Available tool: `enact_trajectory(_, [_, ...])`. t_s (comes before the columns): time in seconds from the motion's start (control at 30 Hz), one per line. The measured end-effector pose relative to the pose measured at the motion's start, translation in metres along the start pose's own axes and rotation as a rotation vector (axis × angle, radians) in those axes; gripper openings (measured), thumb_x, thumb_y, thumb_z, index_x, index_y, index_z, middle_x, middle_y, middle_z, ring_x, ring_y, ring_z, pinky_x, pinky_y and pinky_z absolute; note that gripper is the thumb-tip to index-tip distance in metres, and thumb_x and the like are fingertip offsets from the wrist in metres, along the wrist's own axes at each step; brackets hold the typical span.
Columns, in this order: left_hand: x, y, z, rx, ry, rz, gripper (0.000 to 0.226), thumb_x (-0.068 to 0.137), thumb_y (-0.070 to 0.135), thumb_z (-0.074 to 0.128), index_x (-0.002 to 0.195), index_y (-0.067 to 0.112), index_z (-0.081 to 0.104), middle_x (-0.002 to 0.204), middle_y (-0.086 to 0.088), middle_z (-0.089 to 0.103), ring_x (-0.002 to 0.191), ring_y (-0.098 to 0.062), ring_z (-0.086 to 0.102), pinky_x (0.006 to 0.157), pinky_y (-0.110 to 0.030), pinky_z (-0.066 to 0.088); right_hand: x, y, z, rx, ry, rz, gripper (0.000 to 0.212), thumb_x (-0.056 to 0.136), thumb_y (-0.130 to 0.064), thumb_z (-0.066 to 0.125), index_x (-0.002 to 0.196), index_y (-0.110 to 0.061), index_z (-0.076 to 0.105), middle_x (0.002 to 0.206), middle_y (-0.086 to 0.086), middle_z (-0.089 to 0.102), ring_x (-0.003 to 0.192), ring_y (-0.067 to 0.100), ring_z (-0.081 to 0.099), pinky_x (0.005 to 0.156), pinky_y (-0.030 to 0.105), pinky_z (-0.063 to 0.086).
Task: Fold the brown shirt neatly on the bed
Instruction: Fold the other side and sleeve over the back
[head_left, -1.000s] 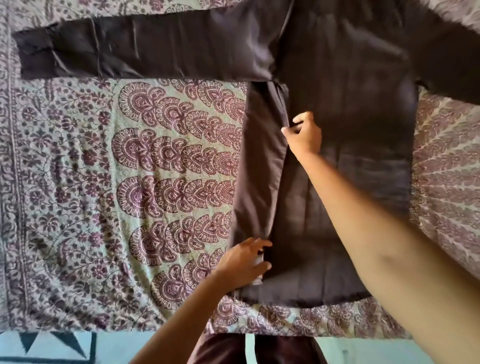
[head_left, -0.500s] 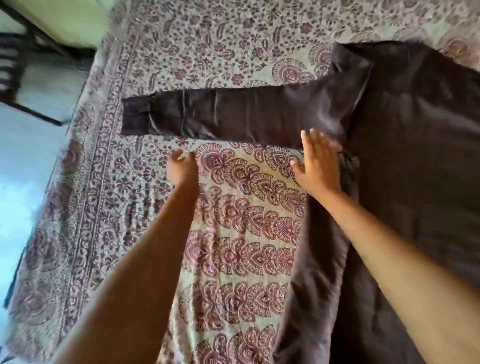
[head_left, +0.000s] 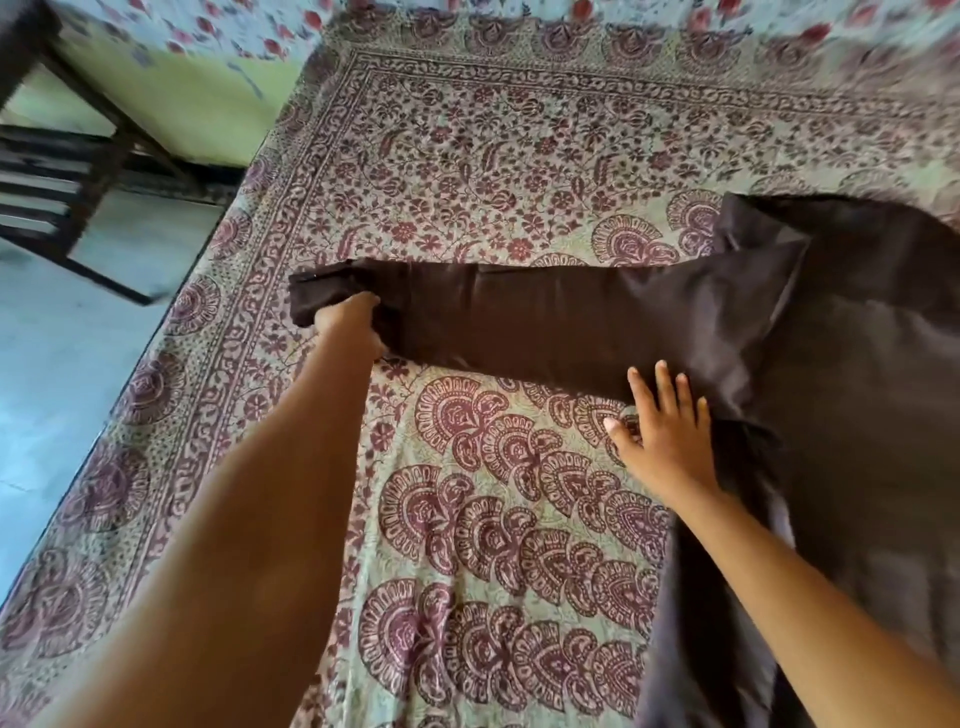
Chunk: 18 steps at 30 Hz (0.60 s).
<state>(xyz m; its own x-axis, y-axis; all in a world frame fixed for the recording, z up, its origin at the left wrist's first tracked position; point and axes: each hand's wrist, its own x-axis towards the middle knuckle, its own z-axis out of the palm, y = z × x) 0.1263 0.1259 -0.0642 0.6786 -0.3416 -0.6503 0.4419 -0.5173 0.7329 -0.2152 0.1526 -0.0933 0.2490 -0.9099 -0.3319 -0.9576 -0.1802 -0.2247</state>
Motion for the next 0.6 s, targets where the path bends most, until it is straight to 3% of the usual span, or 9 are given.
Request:
enact_trajectory(0.1, [-0.069, -0.001, 0.031, 0.001, -0.168, 0.167, 0.009, 0.086, 0.008, 0.06, 0.09, 0.016, 0.058, 0.088, -0.002, 0.06, 0.084, -0.018, 0.059, 0.069, -0.033, 0.045, -0.001, 0.002, -0.014, 0.134, -0.048, -0.024, 0.054, 0.096, -0.04, 0.039, 0.145, -0.02, 0.026, 0.156, 0.006, 0.012, 0.144, 0.023, 0.01, 0.115, 0.042, 0.006])
enact_trajectory(0.2, [-0.146, -0.018, 0.065, 0.087, -0.481, 0.271, 0.011, 0.088, 0.009, 0.059, 0.081, 0.017, 0.058, 0.081, -0.001, 0.059, 0.075, -0.017, 0.054, 0.067, -0.03, 0.044, -0.016, 0.01, -0.041, 0.297, -0.083, -0.033, 0.046, 0.099, -0.039, 0.033, 0.14, -0.021, 0.038, 0.144, 0.005, 0.043, 0.134, 0.023, 0.036, 0.109, 0.036, 0.023])
enact_trajectory(0.37, [-0.275, -0.065, 0.124, 0.198, -0.814, 0.449, 0.01, 0.087, -0.002, 0.057, 0.089, 0.006, 0.062, 0.082, -0.008, 0.062, 0.075, -0.018, 0.057, 0.07, -0.032, 0.051, -0.056, 0.053, -0.107, 1.471, -0.114, 0.251, 0.056, 0.095, -0.054, 0.02, 0.133, -0.021, 0.045, 0.117, 0.008, 0.062, 0.112, 0.021, 0.055, 0.105, 0.038, 0.032])
enact_trajectory(0.43, [-0.315, -0.088, 0.145, 0.316, -0.898, 0.583, 0.01, 0.087, -0.007, 0.055, 0.09, 0.001, 0.059, 0.068, 0.008, 0.061, 0.064, 0.003, 0.053, 0.064, -0.014, 0.045, -0.073, 0.091, -0.132, 1.713, -0.091, 0.344, 0.063, 0.087, -0.063, 0.027, 0.127, -0.02, 0.05, 0.114, 0.006, 0.061, 0.106, 0.02, 0.058, 0.099, 0.04, 0.041])
enact_trajectory(0.5, [-0.351, -0.115, 0.168, 0.468, -0.999, 0.677, 0.013, 0.086, -0.008, 0.057, 0.092, 0.002, 0.061, 0.057, 0.022, 0.059, 0.055, 0.012, 0.048, 0.058, -0.007, 0.039, -0.096, 0.133, -0.152, 1.762, -0.031, 0.369, 0.056, 0.083, -0.057, 0.046, 0.119, -0.017, 0.058, 0.112, 0.007, 0.064, 0.103, 0.022, 0.06, 0.087, 0.038, 0.051])
enact_trajectory(0.53, [-0.37, -0.126, 0.178, 0.545, -1.048, 0.703, 0.013, 0.084, -0.005, 0.059, 0.094, 0.002, 0.064, 0.064, 0.022, 0.062, 0.058, 0.012, 0.05, 0.062, -0.009, 0.04, -0.106, 0.155, -0.159, 1.723, 0.046, 0.388, 0.04, 0.084, -0.045, 0.055, 0.11, -0.015, 0.061, 0.104, 0.007, 0.066, 0.096, 0.021, 0.062, 0.076, 0.034, 0.054])
enact_trajectory(0.6, [-0.398, -0.146, 0.192, 0.62, -1.107, 0.7, 0.023, 0.081, 0.0, 0.065, 0.102, 0.007, 0.067, 0.087, 0.001, 0.068, 0.067, 0.01, 0.054, 0.075, -0.014, 0.045, -0.123, 0.194, -0.171, 1.61, 0.257, 0.502, 0.006, 0.086, -0.022, 0.063, 0.09, -0.018, 0.061, 0.09, 0.003, 0.065, 0.083, 0.019, 0.062, 0.06, 0.029, 0.052])
